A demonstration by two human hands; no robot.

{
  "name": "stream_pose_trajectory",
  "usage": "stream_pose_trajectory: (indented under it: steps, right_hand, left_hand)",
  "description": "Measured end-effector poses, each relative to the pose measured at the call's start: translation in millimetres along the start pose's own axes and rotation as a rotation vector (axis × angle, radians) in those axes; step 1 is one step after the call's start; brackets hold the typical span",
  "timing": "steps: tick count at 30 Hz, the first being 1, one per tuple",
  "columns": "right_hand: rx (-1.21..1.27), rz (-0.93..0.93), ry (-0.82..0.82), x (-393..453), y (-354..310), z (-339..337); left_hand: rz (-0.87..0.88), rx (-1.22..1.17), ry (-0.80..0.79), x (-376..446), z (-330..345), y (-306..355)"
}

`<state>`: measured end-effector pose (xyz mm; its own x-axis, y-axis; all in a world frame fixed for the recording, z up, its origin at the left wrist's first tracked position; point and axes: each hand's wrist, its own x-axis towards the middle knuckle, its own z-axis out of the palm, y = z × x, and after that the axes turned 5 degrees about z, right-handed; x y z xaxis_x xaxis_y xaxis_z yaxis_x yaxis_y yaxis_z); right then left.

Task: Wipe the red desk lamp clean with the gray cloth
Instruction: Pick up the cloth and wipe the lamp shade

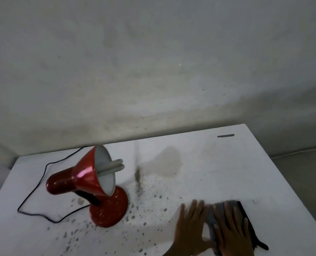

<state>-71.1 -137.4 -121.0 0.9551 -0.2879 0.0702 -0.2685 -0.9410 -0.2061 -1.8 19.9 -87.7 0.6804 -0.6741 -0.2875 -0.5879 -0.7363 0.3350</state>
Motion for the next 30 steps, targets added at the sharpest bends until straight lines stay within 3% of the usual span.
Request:
stream_pose_trajectory:
  steps: [5, 12, 20, 25, 30]
  right_hand:
    - [0.007, -0.165, 0.032, -1.8, -10.4, 4.5]
    - [0.112, -0.193, -0.184, -16.3, -72.0, -22.2]
    - [0.125, -0.304, -0.295, -20.1, -175.4, -36.6]
    - [0.273, -0.246, -0.230, -31.3, -229.3, -58.4]
    - [0.492, -0.052, -0.075, -35.6, -262.4, -94.8]
  left_hand:
    - [-0.052, -0.001, 0.070, -40.2, -19.1, -19.5]
    - [-0.211, -0.031, 0.107, -116.7, -61.2, -76.5]
    - [-0.304, 0.010, 0.144, -196.5, -84.4, -134.3]
    - [-0.326, -0.005, 0.185, -238.3, -87.7, -173.4]
    - [-0.343, -0.020, 0.162, -277.8, -91.9, -214.9]
